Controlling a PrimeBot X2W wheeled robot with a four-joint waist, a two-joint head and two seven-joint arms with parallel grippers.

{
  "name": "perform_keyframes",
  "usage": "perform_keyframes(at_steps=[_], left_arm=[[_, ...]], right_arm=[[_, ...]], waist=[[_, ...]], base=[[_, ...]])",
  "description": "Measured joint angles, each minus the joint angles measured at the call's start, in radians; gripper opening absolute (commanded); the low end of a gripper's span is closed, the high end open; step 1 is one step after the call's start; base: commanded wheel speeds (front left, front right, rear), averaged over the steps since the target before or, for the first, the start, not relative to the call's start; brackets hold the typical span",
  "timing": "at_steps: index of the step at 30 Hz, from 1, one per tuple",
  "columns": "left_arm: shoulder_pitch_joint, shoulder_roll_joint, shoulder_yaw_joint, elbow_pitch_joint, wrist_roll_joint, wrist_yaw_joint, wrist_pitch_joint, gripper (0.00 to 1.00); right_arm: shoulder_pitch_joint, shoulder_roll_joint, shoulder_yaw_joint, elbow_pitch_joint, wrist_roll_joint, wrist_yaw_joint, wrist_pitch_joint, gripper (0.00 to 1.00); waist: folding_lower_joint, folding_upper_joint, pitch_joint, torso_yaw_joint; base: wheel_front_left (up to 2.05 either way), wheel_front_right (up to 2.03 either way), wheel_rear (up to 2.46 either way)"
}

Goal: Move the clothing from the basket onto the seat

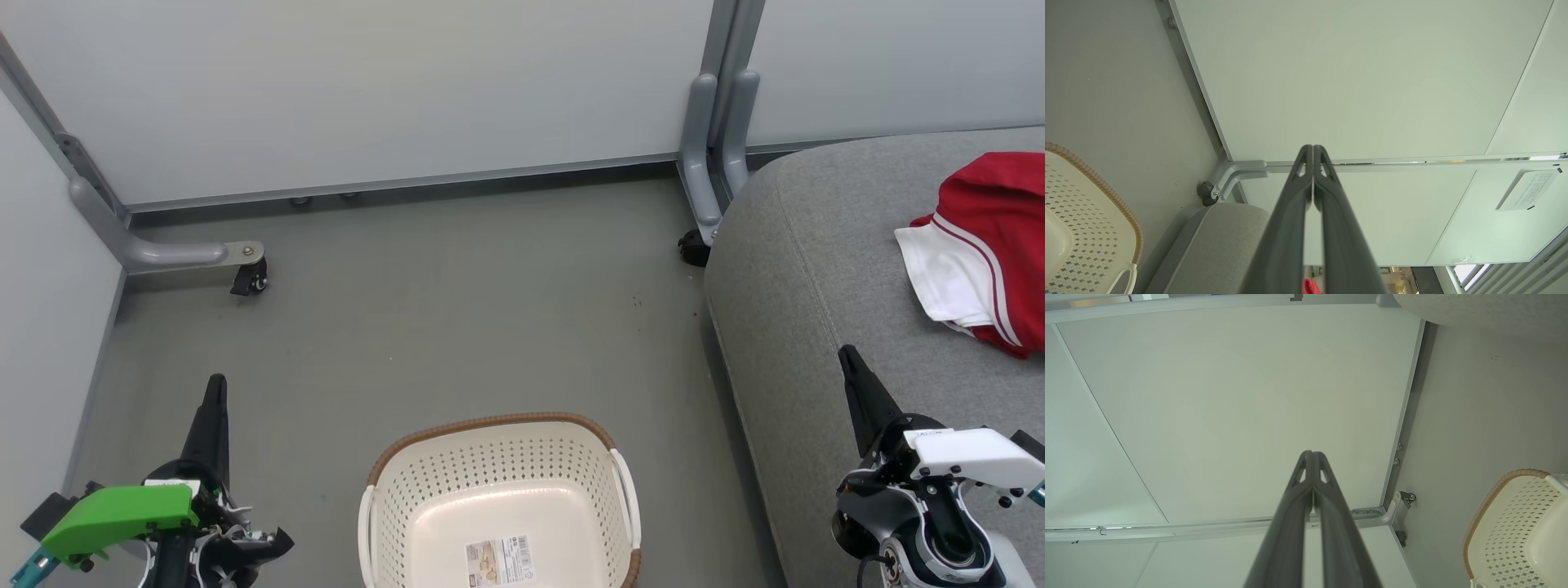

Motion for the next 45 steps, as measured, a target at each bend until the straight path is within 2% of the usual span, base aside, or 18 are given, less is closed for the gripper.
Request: perform_keyframes(at_steps=[45], left_arm=[[0.000, -0.008, 0.008, 0.001, 0.007, 0.000, 0.005, 0.00]], right_arm=[[-0.001, 0.009, -0.012, 0.001, -0.009, 0.000, 0.009, 0.00]], waist=[[0.0000, 0.0000, 0.000, 0.000]], base=[[0.00, 0.00, 0.00]])
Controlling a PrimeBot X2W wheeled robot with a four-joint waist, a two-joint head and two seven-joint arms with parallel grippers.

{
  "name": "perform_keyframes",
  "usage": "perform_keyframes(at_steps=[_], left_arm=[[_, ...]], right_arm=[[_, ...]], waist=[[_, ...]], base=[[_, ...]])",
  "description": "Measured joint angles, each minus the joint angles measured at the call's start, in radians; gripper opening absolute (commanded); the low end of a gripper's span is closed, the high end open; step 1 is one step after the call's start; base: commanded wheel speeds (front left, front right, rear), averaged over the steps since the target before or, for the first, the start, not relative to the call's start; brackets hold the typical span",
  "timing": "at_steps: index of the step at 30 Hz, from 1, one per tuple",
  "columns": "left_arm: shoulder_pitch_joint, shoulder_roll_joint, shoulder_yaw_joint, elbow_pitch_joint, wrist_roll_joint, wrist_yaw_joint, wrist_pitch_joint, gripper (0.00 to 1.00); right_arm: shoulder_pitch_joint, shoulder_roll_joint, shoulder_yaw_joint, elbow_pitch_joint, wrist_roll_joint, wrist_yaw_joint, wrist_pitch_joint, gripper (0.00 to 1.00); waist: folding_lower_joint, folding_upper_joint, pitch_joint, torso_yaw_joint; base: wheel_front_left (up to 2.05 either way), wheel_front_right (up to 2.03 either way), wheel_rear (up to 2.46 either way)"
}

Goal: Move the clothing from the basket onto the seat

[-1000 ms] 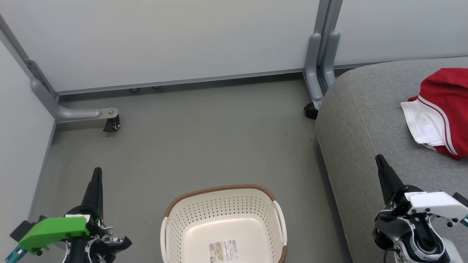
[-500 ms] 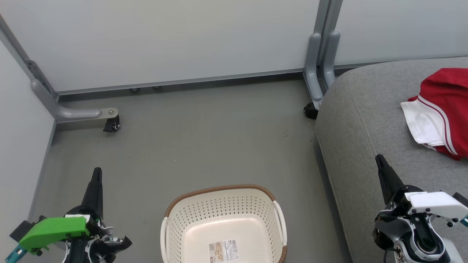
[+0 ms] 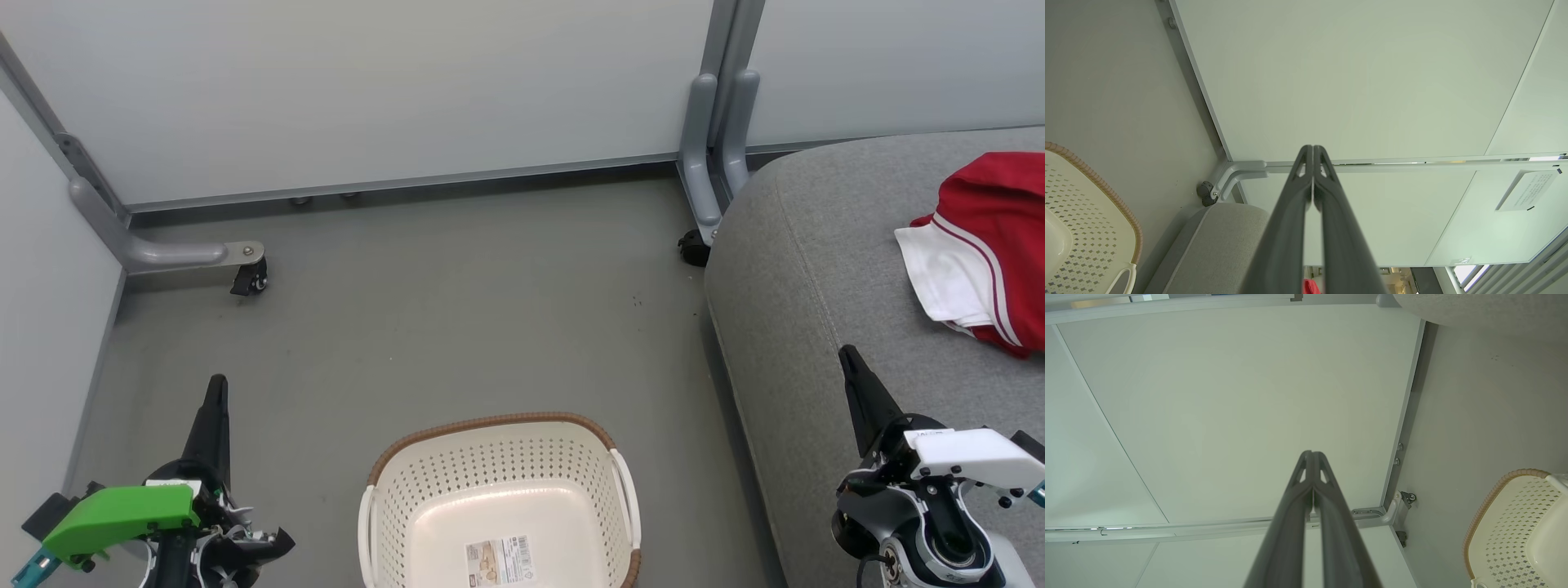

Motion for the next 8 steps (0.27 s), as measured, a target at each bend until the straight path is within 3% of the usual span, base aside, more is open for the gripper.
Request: perform_keyframes(at_steps=[8], left_arm=[[0.000, -0.001, 0.001, 0.000, 0.000, 0.000, 0.000, 0.00]], right_arm=[[0.000, 0.001, -0.001, 0.000, 0.000, 0.000, 0.000, 0.00]], waist=[[0.0000, 0.0000, 0.000, 0.000]], base=[[0.00, 0.00, 0.00]])
